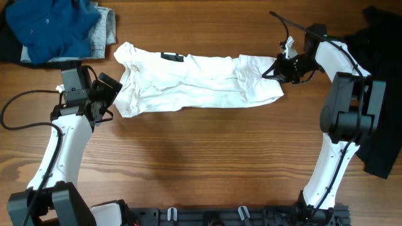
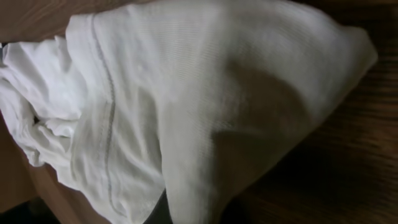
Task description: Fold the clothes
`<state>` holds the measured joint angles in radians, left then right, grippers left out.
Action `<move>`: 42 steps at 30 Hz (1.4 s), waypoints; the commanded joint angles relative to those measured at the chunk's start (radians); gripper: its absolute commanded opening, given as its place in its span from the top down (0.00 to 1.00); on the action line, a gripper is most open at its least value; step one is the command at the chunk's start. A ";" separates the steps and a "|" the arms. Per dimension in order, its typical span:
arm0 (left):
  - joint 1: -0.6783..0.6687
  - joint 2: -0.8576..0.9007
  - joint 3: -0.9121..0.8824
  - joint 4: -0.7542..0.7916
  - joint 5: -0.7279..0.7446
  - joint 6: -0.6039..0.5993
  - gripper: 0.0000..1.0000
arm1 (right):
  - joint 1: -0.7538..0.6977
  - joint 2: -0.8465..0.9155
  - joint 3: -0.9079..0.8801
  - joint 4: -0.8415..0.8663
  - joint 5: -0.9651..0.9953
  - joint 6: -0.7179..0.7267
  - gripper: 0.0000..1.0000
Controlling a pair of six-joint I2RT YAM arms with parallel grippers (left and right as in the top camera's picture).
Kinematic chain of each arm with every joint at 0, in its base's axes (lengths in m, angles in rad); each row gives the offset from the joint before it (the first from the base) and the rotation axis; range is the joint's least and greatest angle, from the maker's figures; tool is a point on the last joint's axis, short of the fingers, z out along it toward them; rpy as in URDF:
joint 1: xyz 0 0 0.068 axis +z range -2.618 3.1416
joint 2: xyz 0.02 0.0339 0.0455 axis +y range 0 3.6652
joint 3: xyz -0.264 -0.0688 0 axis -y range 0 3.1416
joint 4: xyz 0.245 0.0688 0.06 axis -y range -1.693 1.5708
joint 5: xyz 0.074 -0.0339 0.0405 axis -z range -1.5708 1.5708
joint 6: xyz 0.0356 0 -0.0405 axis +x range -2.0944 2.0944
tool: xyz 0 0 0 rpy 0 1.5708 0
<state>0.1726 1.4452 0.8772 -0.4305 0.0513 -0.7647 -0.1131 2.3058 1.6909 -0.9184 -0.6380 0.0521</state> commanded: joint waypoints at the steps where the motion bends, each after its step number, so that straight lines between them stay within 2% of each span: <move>1: 0.008 -0.012 -0.005 -0.004 0.005 -0.002 0.00 | -0.021 0.000 -0.002 -0.002 0.198 0.111 0.96; 7: 0.008 -0.011 -0.005 -0.008 0.005 -0.002 0.00 | -0.082 -0.097 -0.002 -0.043 0.383 0.129 0.96; 13: 0.008 -0.011 -0.005 -0.004 0.005 -0.002 0.00 | -0.087 -0.187 -0.002 -0.079 0.504 0.064 0.96; 19: 0.008 -0.011 -0.005 -0.009 0.005 -0.002 0.00 | -0.074 -0.239 0.013 -0.106 0.713 0.136 0.96; 26: 0.008 -0.011 -0.005 0.010 0.006 -0.002 0.00 | 0.063 -0.249 0.019 -0.112 0.744 0.169 0.96; 31: 0.008 -0.011 -0.005 0.007 0.012 -0.002 0.00 | 0.206 -0.248 0.019 -0.111 0.918 0.265 0.96; 34: 0.008 -0.011 -0.005 0.007 0.012 -0.002 0.00 | 0.286 -0.242 0.019 -0.108 0.930 0.265 0.96; 35: 0.008 -0.011 -0.005 0.006 0.012 -0.002 0.00 | 0.311 -0.235 0.019 -0.109 0.930 0.264 0.92; 39: 0.008 -0.011 -0.005 0.006 0.012 -0.002 0.00 | 0.367 -0.216 0.016 -0.106 0.910 0.263 0.69; 40: 0.008 -0.011 -0.005 0.006 0.012 -0.002 0.00 | 0.379 -0.209 0.016 -0.105 0.892 0.262 0.60; 42: 0.008 -0.011 -0.005 0.006 0.012 -0.002 0.00 | 0.403 -0.191 0.016 -0.097 0.839 0.261 0.30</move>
<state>0.1722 1.4452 0.8772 -0.4259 0.0517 -0.7647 0.2623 2.0850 1.6909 -1.0241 0.2432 0.3061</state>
